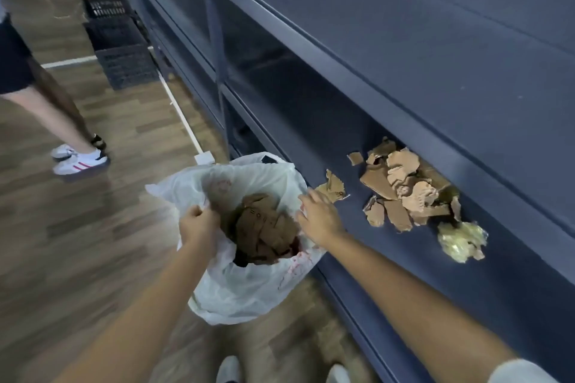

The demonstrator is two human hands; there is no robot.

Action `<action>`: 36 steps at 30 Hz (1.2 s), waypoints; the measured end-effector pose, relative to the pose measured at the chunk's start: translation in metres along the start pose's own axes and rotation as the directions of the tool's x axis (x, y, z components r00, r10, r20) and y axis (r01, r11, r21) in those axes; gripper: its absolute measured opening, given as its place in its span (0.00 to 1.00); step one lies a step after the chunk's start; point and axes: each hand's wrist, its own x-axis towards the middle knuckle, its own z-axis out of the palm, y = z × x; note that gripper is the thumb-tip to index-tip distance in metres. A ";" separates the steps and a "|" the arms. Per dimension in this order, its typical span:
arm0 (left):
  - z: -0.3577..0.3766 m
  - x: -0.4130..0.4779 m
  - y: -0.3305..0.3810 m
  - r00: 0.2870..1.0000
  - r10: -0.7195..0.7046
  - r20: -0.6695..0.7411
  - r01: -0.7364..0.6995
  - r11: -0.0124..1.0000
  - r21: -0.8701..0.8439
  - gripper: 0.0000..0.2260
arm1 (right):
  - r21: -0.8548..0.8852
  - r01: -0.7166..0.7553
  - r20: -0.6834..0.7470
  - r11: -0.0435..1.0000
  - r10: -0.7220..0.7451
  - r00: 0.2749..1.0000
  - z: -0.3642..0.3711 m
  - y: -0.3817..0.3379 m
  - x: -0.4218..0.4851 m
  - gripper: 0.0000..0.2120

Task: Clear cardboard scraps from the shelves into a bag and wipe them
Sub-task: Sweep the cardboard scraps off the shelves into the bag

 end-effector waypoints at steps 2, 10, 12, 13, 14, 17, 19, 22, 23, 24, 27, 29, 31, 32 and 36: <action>0.000 -0.005 -0.019 1.000 0.006 -0.016 -0.006 1.000 -0.004 0.16 | 0.044 0.010 -0.013 0.999 -0.009 1.000 0.004 0.014 -0.001 0.22; 0.016 -0.014 -0.075 0.995 0.048 -0.084 -0.054 0.996 -0.072 0.15 | -0.042 -0.021 -0.075 0.999 0.018 0.997 0.018 0.069 0.013 0.27; 0.022 -0.016 -0.083 0.995 0.073 -0.075 -0.080 0.993 -0.087 0.15 | -0.063 -0.042 -0.105 0.997 0.035 0.994 0.020 0.076 0.023 0.28; 0.025 -0.016 -0.085 0.994 0.084 -0.065 -0.090 0.991 -0.098 0.14 | -0.066 -0.051 -0.112 0.997 0.043 0.993 0.020 0.079 0.027 0.30; 0.028 -0.016 -0.087 0.994 0.088 -0.057 -0.094 0.990 -0.105 0.14 | -0.065 -0.055 -0.108 0.996 0.048 0.993 0.021 0.081 0.031 0.30; 0.035 -0.016 -0.089 0.996 0.072 -0.047 -0.077 0.989 -0.130 0.16 | -0.103 -0.047 -0.062 0.994 0.041 0.997 0.028 0.084 0.040 0.32; 0.038 -0.016 -0.087 0.998 0.056 -0.042 -0.062 0.986 -0.157 0.18 | -0.122 -0.043 -0.058 0.992 0.037 0.998 0.033 0.085 0.040 0.33; 0.045 -0.015 -0.083 0.999 0.028 -0.044 -0.035 0.986 -0.161 0.19 | -0.124 -0.052 -0.080 0.991 0.042 0.996 0.037 0.085 0.035 0.33; 0.047 -0.014 -0.082 0.999 0.015 -0.050 -0.023 0.988 -0.154 0.19 | -0.128 -0.049 -0.086 0.991 0.039 0.996 0.038 0.085 0.032 0.33; 0.049 -0.012 -0.081 0.999 0.000 -0.054 -0.008 0.989 -0.147 0.19 | -0.129 -0.045 -0.091 0.991 0.034 0.995 0.039 0.084 0.030 0.32; 0.054 -0.009 -0.080 0.998 -0.031 -0.054 0.025 0.994 -0.103 0.18 | -0.136 -0.023 -0.100 0.990 0.009 0.995 0.041 0.081 0.026 0.30; 0.057 -0.009 -0.080 0.999 -0.036 -0.037 0.033 0.996 -0.087 0.18 | -0.122 -0.009 -0.110 0.992 -0.004 0.994 0.041 0.081 0.024 0.30; 0.059 -0.009 -0.080 0.999 -0.033 -0.029 0.031 0.996 -0.082 0.19 | -0.101 0.004 -0.122 0.995 -0.016 0.992 0.041 0.081 0.024 0.29; 0.060 -0.009 -0.079 0.999 -0.032 -0.027 0.030 0.996 -0.082 0.19 | -0.091 0.009 -0.127 0.996 -0.021 0.992 0.042 0.082 0.024 0.28; 0.065 -0.013 -0.080 0.999 -0.043 -0.025 0.041 0.996 -0.078 0.19 | -0.046 0.035 -0.173 0.998 -0.042 0.984 0.043 0.083 0.022 0.26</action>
